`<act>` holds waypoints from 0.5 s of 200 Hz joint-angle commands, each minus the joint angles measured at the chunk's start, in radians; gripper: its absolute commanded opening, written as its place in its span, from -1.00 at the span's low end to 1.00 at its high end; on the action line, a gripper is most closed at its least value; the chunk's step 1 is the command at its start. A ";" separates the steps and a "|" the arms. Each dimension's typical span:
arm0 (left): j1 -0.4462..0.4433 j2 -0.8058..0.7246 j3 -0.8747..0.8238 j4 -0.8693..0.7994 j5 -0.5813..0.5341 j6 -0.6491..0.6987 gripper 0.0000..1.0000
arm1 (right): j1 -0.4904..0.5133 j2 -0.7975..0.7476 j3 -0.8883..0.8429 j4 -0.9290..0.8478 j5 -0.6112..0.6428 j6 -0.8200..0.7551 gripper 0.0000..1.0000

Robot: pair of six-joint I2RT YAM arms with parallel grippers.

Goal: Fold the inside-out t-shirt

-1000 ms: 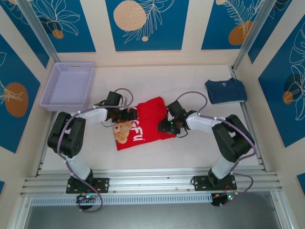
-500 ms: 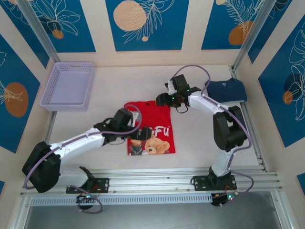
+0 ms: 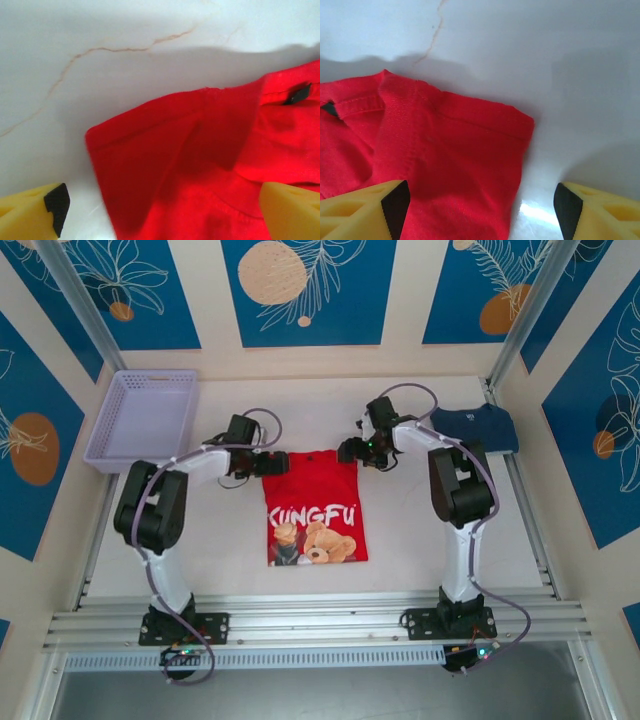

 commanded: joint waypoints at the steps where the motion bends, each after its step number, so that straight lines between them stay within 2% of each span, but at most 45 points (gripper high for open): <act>1: -0.002 0.055 0.058 -0.023 0.108 0.045 0.88 | 0.035 0.027 0.043 -0.038 -0.055 -0.010 0.54; 20: -0.016 0.092 0.053 0.008 0.174 0.037 0.78 | 0.064 0.049 0.034 -0.034 -0.055 0.003 0.48; 53: -0.053 0.121 0.025 0.067 0.243 0.019 0.45 | 0.102 0.069 0.029 -0.013 -0.062 0.026 0.27; 100: -0.061 0.159 0.020 0.090 0.251 0.017 -0.15 | 0.100 0.089 0.035 0.038 -0.050 0.057 -0.23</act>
